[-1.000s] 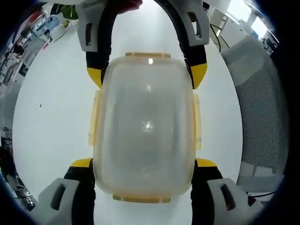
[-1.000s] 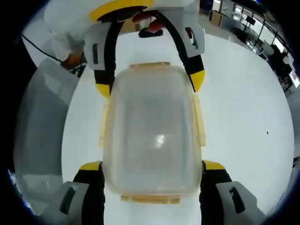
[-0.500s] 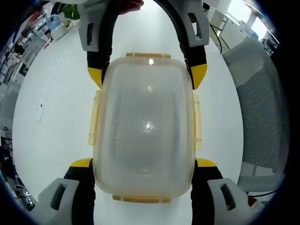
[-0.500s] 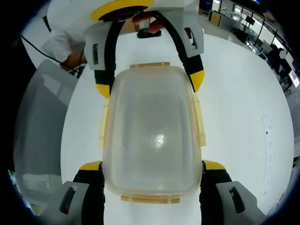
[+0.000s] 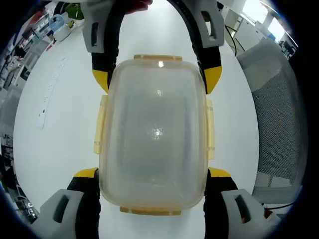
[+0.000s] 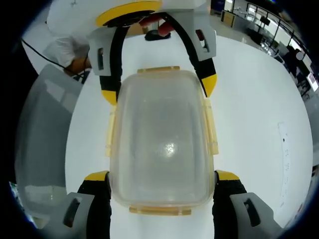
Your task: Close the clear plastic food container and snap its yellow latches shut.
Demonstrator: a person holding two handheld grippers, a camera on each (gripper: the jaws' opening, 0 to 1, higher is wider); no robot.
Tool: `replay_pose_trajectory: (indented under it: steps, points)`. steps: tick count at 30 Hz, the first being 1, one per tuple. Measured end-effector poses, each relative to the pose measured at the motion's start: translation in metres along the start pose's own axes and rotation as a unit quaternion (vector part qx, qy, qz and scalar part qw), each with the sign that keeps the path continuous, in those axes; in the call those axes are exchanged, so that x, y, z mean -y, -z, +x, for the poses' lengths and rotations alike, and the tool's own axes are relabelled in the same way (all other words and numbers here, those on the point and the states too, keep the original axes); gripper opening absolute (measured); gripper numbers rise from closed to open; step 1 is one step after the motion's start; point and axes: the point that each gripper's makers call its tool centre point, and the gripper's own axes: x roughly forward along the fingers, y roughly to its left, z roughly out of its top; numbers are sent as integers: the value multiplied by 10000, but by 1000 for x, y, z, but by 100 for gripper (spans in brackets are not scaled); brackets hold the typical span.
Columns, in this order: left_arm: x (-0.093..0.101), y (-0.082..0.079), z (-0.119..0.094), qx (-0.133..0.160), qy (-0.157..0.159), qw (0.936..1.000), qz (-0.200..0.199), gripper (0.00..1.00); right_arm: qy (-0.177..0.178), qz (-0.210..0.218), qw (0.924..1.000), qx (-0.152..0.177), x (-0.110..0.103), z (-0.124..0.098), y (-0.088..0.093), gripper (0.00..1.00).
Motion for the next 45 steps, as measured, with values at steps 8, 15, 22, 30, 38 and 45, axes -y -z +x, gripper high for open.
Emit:
replay_pose_trajectory:
  steps: [8,15,22,30,38,45]
  points:
    - [3,4,0,-77,-23,9999,75,99,106,96,9997,181,2,-1,-7,100]
    - [3,-2,-2,-21,-34,9999,156,99,170,-13,9997,201,3,-1,-10,100]
    - [3,5,-4,-83,-94,9998,167,99,57,208,9993,297,-3,-5,-9,98]
    - [4,7,-6,0,-128,9999,25,99,147,221,9989,375,-4,-5,-7,97]
    - [4,13,-13,123,-175,9996,-200,99,230,326,9981,479,-4,-11,-6,97]
    - [4,19,-20,218,-223,9987,-414,99,296,448,9968,585,-4,-18,-5,96]
